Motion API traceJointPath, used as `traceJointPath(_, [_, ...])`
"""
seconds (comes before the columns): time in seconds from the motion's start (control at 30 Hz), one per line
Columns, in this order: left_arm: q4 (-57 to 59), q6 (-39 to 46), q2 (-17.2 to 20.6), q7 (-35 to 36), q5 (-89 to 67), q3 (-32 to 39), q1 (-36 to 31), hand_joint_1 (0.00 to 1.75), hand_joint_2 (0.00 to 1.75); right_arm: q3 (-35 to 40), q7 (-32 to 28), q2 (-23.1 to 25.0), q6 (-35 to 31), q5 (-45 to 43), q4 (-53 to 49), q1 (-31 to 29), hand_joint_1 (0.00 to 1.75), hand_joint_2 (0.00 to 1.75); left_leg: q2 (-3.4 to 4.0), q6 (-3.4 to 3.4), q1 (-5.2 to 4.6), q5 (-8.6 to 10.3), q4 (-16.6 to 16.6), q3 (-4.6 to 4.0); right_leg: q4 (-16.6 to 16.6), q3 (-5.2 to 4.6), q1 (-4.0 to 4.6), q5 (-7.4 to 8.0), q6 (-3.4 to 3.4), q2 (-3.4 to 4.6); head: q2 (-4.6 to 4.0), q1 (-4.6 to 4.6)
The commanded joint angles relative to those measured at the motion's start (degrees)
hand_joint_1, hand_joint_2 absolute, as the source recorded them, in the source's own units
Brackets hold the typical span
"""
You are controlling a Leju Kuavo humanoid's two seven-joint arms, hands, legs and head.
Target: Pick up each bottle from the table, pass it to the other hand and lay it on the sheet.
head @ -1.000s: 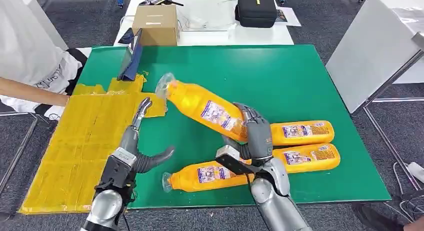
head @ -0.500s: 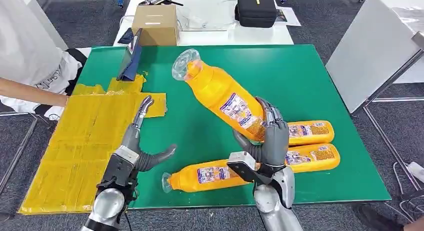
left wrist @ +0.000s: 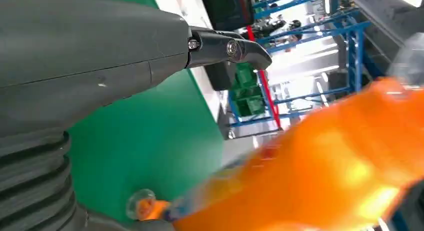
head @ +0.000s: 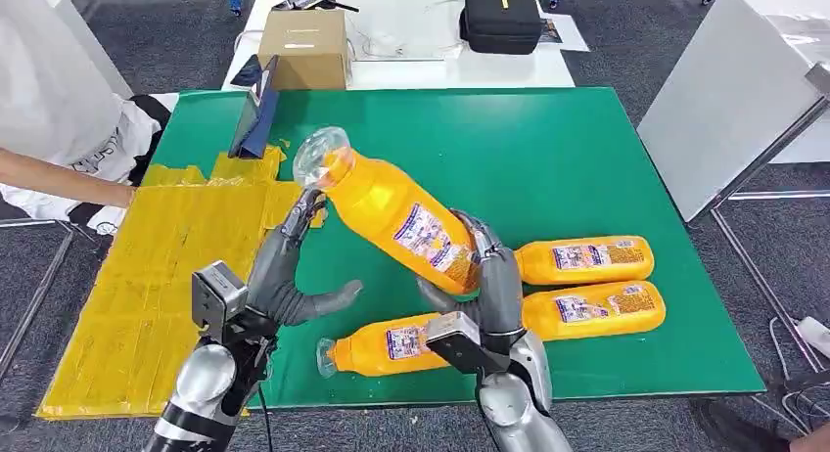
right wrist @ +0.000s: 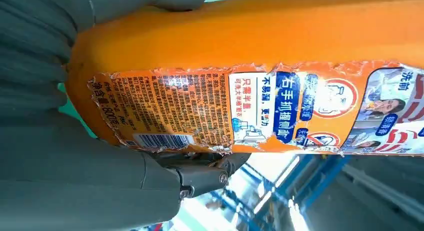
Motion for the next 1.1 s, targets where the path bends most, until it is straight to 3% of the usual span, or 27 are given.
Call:
traceJointPath(0.03, [1.6, 0.7, 2.3, 0.1, 0.4, -3.2, -2.0, 0.00, 1.75, 3.0, 0.1, 0.5, -0.7, 0.4, 7.8, -1.9, 1.75, 1.75, 0.09, 0.02, 0.03, -0.07, -0.1, 0.23, -0.1, 0.23, 0.05, -0.04, -0.09, 0.03, 0.00, 0.02])
traceJointPath(0.63, [5.0, -0.2, 1.4, 0.3, -0.2, -6.8, -2.6, 0.00, 1.75, 3.6, 1.0, 0.8, 0.2, 0.6, 10.0, -3.8, 1.75, 1.75, 0.04, 0.03, 0.00, -0.06, -0.1, 0.22, -0.1, 0.23, 0.02, -0.04, -0.08, -0.02, 0.00, 0.02])
traceJointPath(0.9, [7.3, -7.8, 2.4, 0.9, 7.7, -8.3, -3.9, 0.00, 1.75, 5.8, -0.1, 1.1, 0.6, 1.1, 13.8, -5.8, 1.75, 1.75, 0.03, 0.02, 0.01, -0.02, -0.1, 0.18, -0.1, 0.18, 0.02, -0.01, -0.08, -0.02, 0.00, 0.02])
traceJointPath(1.1, [11.9, -12.9, 1.6, 2.5, 16.0, -8.2, -6.4, 0.00, 1.75, 12.1, -2.8, 1.0, 1.2, 2.9, 13.0, -6.2, 1.75, 1.75, 0.04, 0.02, -0.01, -0.03, -0.1, 0.20, -0.1, 0.19, 0.01, -0.03, -0.09, -0.01, 0.00, 0.02])
